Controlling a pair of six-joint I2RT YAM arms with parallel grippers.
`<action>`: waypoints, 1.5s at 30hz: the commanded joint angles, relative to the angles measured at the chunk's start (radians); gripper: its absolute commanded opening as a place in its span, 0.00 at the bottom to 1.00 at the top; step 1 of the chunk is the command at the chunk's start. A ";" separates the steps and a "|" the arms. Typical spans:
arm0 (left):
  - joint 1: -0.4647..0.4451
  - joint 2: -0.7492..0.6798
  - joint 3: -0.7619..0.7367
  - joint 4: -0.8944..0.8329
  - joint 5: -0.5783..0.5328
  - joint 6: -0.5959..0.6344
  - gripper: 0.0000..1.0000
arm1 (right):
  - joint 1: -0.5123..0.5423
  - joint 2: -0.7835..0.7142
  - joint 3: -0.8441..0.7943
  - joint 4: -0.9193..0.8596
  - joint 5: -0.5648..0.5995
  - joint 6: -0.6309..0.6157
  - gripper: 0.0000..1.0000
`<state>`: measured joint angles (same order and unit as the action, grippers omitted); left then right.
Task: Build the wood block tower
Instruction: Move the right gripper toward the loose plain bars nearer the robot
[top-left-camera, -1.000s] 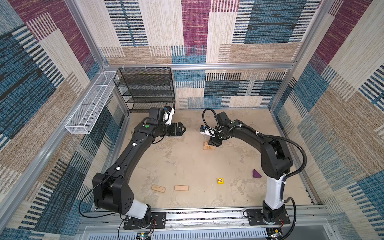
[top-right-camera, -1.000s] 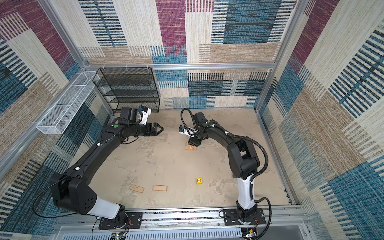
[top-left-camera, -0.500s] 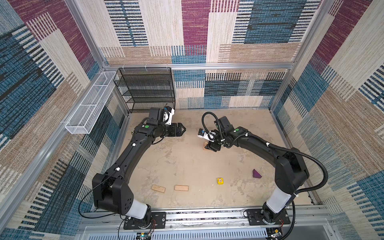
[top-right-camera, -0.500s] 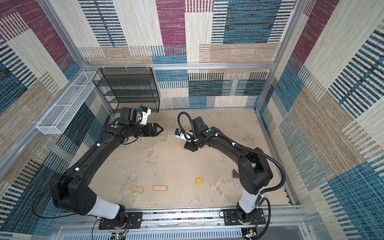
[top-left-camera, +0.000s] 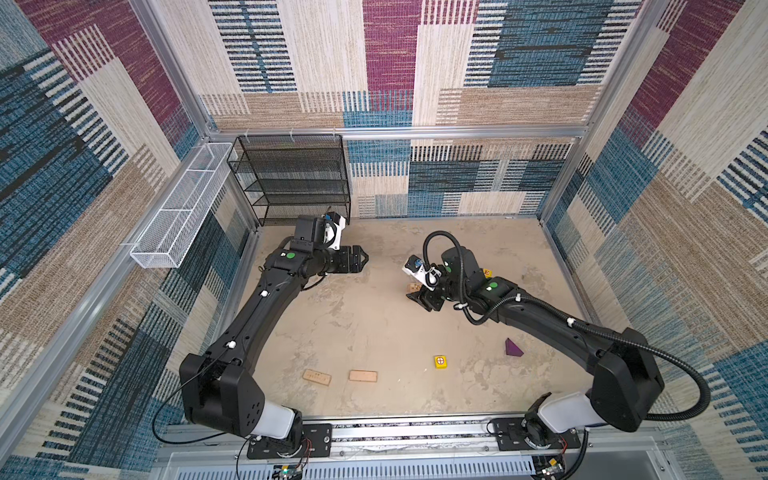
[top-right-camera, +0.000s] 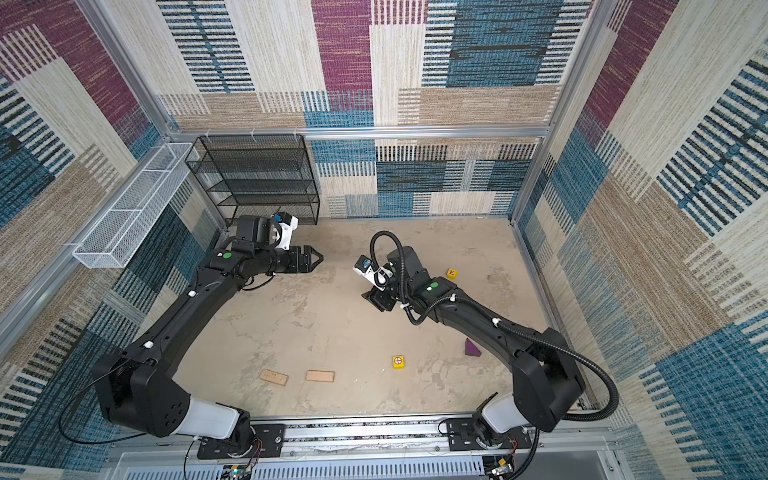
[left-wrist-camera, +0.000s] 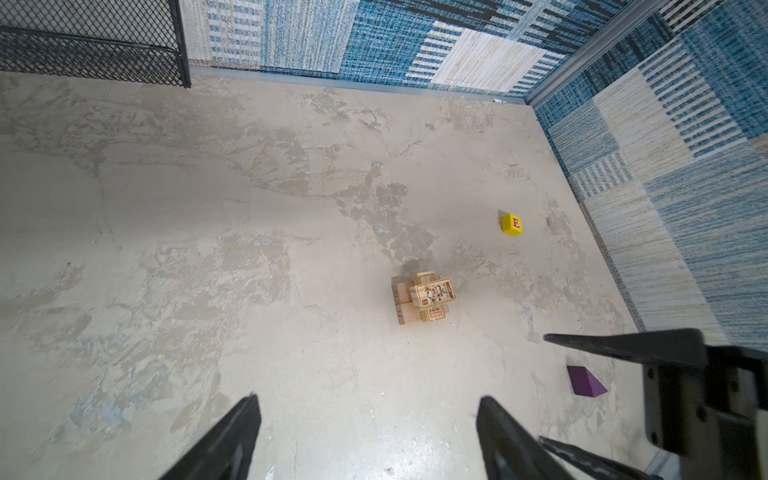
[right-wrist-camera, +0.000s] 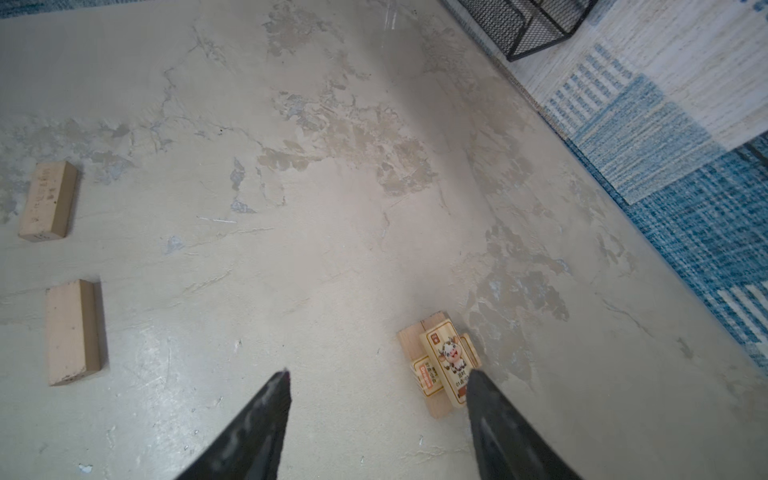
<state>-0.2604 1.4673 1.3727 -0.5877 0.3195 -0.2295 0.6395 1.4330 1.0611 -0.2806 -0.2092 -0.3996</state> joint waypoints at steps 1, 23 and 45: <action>0.001 0.008 -0.002 0.012 -0.016 0.018 0.86 | 0.005 -0.041 -0.035 0.062 -0.003 0.085 0.69; -0.059 -0.289 -0.315 -0.177 -0.117 -0.102 0.86 | 0.302 0.022 -0.096 0.066 0.118 0.144 0.68; -0.059 -0.592 -0.479 -0.407 -0.188 -0.259 0.87 | 0.496 0.105 -0.029 0.045 0.034 0.310 0.61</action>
<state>-0.3183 0.8875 0.8986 -0.9428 0.1349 -0.4538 1.1290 1.5192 1.0161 -0.2665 -0.1570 -0.1131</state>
